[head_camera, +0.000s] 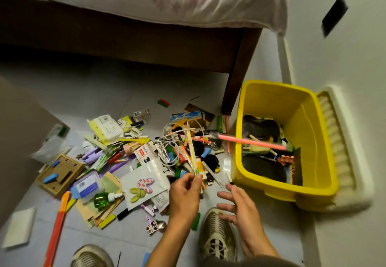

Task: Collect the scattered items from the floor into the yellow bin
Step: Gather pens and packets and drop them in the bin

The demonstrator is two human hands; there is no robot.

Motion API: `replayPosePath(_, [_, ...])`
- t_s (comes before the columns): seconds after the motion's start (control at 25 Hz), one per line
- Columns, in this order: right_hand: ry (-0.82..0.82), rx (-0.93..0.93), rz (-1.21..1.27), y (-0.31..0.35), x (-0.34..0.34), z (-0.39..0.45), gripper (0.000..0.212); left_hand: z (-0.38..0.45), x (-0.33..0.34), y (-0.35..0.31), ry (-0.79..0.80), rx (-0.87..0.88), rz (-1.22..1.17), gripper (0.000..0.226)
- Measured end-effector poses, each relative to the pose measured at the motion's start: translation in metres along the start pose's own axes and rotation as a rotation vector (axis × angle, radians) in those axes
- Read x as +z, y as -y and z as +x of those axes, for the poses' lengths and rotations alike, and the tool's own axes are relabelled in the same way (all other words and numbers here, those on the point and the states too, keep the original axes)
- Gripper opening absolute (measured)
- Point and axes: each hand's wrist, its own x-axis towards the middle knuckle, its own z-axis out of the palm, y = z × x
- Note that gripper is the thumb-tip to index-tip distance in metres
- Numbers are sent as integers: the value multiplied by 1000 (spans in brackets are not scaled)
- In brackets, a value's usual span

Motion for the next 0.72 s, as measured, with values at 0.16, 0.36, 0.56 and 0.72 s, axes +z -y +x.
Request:
replayPosePath(0.16, [15,26,-37,-4,-8,-3,28,-11,15,-31,44,100,16,30])
replayPosePath(0.36, [35,-73,84,-1,-14,-8,26,-16,29,-48,99,148,84,30])
replayPosePath(0.56, [186,25,-53,5,1,5,17,-16,-31,-2,286,-226,782,16])
replayPosePath(0.72, [160,-214,-696,-14,19,8,71,-14,-78,-1,317,-62,1107,16])
